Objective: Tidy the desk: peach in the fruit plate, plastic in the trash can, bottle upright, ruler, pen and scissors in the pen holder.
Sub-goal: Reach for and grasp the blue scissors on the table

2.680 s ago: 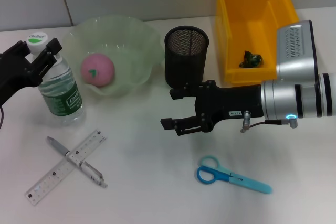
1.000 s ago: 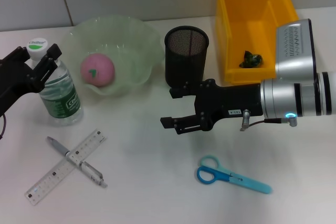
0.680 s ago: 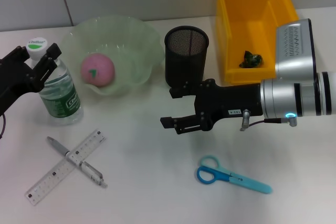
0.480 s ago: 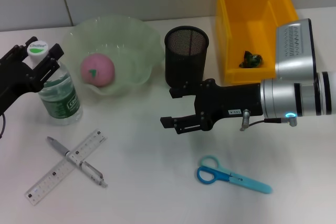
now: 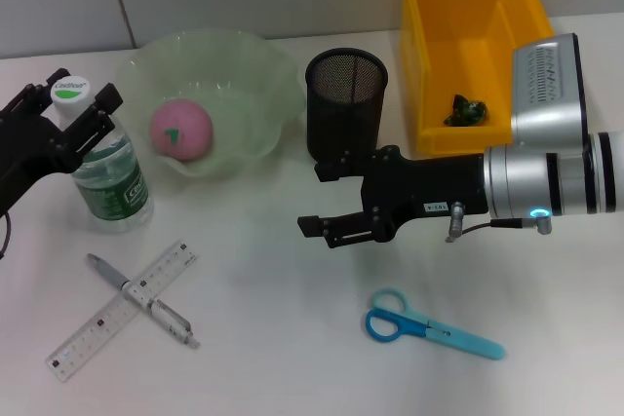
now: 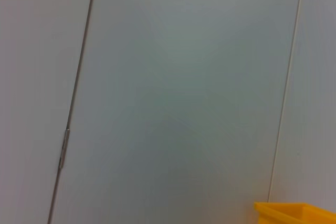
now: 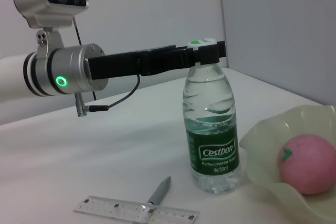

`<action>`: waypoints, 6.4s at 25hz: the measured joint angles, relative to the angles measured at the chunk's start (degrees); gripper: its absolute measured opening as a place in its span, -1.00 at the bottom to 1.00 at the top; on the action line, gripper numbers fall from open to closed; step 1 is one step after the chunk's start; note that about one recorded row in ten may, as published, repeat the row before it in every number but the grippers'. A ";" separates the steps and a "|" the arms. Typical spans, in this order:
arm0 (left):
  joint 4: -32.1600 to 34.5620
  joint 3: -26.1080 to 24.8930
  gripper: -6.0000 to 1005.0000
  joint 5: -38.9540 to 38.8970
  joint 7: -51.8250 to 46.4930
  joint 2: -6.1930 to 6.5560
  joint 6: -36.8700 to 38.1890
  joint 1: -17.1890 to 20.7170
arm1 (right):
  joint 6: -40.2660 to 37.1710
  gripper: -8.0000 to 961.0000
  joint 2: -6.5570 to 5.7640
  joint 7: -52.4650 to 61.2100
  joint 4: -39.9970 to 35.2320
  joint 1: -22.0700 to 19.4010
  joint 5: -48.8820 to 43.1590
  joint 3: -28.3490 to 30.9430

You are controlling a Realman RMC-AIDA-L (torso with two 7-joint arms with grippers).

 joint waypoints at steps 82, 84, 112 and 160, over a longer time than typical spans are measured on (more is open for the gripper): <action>26.84 12.49 0.62 33.87 -24.07 0.29 16.98 7.61 | -22.31 0.69 0.44 81.68 -34.52 12.46 -44.75 -39.63; 26.84 12.46 0.62 33.86 -24.03 0.29 16.94 7.58 | -21.56 0.69 0.44 81.65 -34.40 12.31 -44.66 -39.99; 26.84 12.21 0.62 33.81 -23.95 0.42 17.13 7.10 | -16.78 0.03 0.62 81.61 -32.49 12.64 -43.38 -45.49; 26.85 12.21 0.62 33.72 -24.06 0.33 17.34 6.92 | -15.50 -0.33 0.62 81.26 -32.86 12.12 -43.16 -47.74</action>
